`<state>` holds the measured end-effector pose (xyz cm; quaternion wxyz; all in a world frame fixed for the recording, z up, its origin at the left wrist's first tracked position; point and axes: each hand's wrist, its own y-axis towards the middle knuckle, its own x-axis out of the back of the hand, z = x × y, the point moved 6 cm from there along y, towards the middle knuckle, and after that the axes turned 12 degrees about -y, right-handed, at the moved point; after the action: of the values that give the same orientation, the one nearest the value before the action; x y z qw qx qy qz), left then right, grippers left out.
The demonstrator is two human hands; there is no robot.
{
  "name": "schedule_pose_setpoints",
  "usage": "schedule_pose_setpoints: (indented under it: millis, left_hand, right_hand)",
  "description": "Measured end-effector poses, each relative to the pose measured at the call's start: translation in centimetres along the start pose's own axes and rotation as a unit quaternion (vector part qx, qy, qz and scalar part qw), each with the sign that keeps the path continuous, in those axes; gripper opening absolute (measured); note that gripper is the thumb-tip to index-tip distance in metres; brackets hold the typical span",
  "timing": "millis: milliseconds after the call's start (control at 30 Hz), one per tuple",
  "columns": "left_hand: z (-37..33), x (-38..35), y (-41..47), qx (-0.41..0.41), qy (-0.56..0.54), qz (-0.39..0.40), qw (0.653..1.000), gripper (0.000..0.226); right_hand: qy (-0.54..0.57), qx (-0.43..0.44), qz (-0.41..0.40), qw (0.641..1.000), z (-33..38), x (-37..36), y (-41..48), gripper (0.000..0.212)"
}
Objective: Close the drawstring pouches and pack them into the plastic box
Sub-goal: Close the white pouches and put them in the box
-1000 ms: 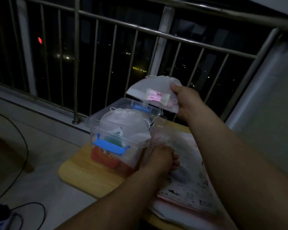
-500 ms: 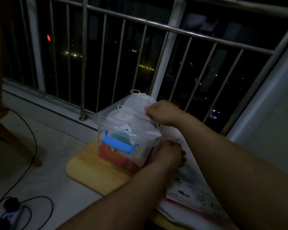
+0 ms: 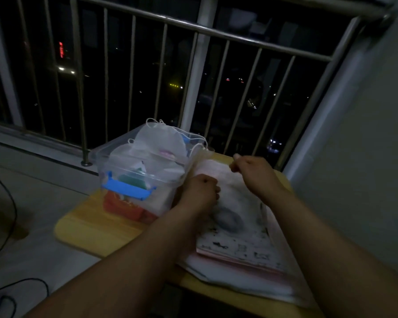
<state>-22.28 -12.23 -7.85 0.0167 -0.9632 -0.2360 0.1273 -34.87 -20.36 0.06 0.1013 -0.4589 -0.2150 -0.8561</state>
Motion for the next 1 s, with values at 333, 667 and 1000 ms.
schedule_pose_setpoints:
  millis: [333,667,1000]
  left_hand:
    - [0.9,0.0,-0.5,-0.075,0.318,0.035,0.944,0.044]
    - [0.3,-0.3,-1.2,-0.098,0.305,0.009,0.947,0.037]
    - [-0.4,-0.9,-1.8,-0.085,0.183,0.009,0.979,0.051]
  right_hand:
    - [0.098,-0.205,0.047,0.973,-11.4,-1.2,-8.2,0.038]
    - [0.277,-0.294,0.084,0.911,-11.8,-2.8,-8.2,0.023]
    - [0.362,-0.188,0.051,0.912,-9.8,-2.3,-7.5,0.018]
